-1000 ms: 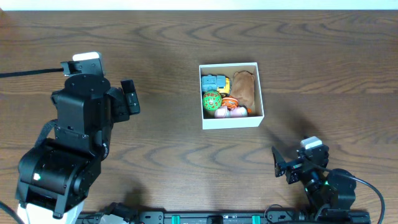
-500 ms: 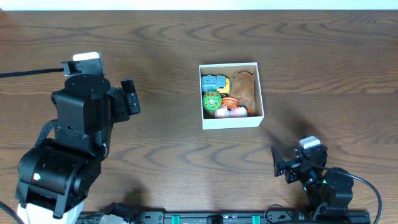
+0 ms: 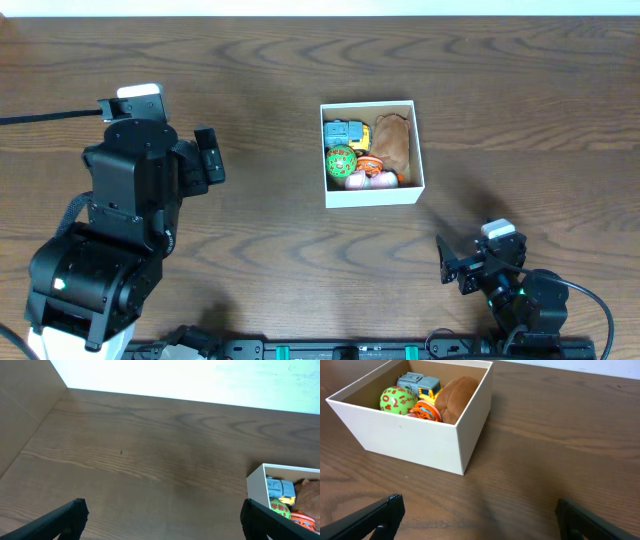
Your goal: Pack container
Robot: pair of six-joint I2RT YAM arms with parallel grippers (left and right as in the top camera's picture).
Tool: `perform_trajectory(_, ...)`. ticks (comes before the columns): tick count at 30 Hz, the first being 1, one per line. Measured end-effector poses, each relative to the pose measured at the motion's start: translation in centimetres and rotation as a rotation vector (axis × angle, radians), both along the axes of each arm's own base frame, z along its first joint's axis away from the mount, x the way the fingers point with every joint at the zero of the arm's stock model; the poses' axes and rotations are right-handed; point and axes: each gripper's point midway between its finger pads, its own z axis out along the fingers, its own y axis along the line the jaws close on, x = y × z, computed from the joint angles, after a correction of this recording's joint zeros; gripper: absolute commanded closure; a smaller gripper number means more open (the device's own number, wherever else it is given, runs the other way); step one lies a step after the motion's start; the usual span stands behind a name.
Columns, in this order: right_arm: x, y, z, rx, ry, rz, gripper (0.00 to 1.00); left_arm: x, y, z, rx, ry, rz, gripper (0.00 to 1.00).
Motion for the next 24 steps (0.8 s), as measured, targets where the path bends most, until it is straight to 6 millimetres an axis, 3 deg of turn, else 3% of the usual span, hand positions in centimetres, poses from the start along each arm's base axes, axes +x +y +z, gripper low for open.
perform_trajectory(7,0.0,0.0,0.0,0.0,0.0,0.0,0.01,-1.0,0.8,-0.4,0.007,0.021,0.018,0.02)
perform_trajectory(13,0.0,0.0,0.0,0.0,0.0,0.0,0.01,-4.0,5.0,-1.6,-0.034,-0.055,0.171,0.02)
perform_trajectory(18,0.0,0.0,0.0,0.0,0.001,0.0,0.01,-5.9,7.0,-4.6,-0.08,-0.161,0.252,0.02)
perform_trajectory(24,0.0,0.0,-0.1,0.0,0.001,0.0,0.01,-6.3,7.0,-10.5,-0.13,-0.212,0.248,0.02)
